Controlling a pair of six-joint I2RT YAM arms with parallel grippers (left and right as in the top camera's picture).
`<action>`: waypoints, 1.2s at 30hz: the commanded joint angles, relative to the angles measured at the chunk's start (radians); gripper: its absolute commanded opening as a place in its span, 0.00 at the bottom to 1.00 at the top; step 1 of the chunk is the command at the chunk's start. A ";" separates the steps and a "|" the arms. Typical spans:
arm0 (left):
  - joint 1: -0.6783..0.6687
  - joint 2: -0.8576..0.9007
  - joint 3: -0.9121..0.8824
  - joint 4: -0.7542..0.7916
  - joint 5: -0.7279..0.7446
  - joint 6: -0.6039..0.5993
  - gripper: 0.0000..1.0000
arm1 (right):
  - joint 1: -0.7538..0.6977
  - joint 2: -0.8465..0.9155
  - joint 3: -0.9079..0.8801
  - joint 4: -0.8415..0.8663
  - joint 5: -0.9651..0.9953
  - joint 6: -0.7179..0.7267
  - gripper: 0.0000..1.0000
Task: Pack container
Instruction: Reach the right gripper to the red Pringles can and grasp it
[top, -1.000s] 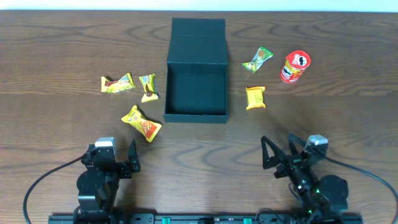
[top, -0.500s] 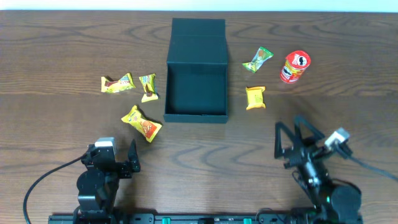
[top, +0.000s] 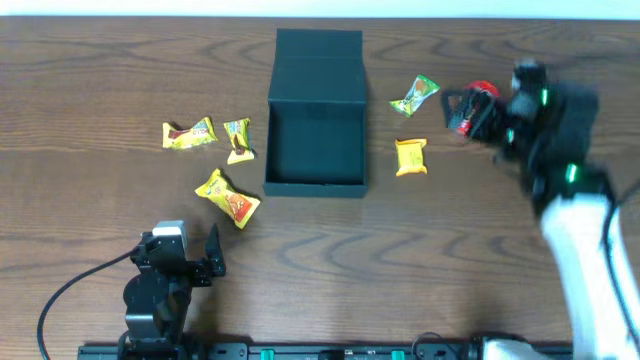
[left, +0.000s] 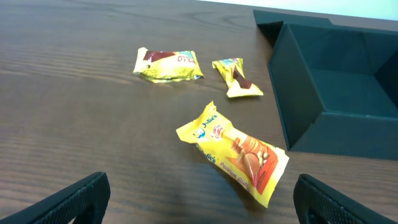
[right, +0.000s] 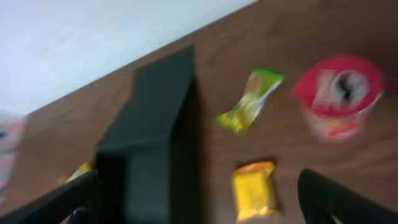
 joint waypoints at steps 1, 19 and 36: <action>0.005 -0.006 -0.017 -0.002 -0.001 -0.003 0.96 | -0.009 0.154 0.265 -0.163 0.163 -0.074 0.99; 0.005 -0.006 -0.017 -0.002 -0.001 -0.003 0.96 | -0.040 0.742 0.774 -0.595 0.263 0.082 0.99; 0.005 -0.006 -0.017 -0.002 -0.001 -0.003 0.96 | -0.067 0.821 0.773 -0.582 0.292 0.014 0.99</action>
